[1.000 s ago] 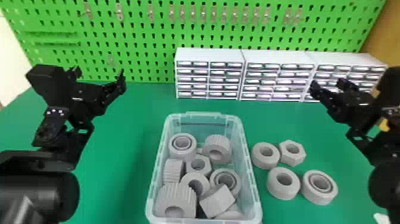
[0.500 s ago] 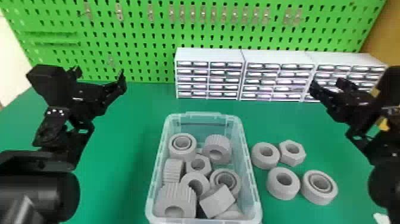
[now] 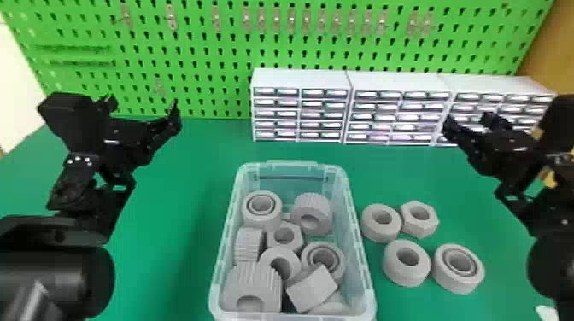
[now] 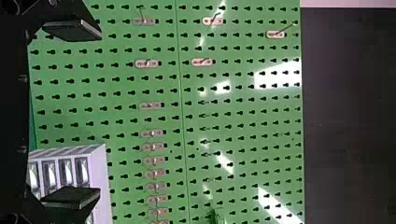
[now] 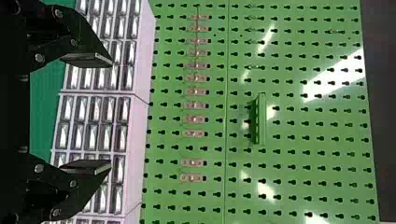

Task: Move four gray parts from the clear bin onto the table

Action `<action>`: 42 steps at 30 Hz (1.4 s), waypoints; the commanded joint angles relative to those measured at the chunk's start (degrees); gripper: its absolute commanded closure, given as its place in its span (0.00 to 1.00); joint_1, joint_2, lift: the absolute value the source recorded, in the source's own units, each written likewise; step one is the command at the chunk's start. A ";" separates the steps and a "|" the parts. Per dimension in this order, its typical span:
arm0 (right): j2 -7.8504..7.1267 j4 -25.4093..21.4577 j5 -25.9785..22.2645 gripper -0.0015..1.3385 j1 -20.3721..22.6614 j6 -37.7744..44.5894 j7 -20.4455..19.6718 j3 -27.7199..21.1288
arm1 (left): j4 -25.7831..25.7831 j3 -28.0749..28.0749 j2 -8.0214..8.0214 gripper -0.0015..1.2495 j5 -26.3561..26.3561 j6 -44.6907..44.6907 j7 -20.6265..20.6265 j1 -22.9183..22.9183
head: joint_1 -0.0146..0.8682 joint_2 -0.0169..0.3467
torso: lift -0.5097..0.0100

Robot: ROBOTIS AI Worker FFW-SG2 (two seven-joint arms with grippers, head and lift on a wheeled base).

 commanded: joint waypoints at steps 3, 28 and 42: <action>0.00 0.00 0.00 0.37 0.00 0.00 0.00 0.23 | 0.00 0.00 0.00 0.09 0.00 0.00 0.00 0.00 | 0.78 0.14 | 0.89; -0.09 0.00 0.00 0.37 0.00 0.00 0.00 0.41 | 0.00 0.09 0.00 0.09 0.00 -0.09 0.00 0.09 | 0.78 0.14 | 0.89; -0.18 0.00 0.00 0.37 -0.09 0.00 0.00 0.50 | 0.00 0.09 0.00 0.09 0.00 -0.17 0.00 0.00 | 0.78 0.14 | 0.89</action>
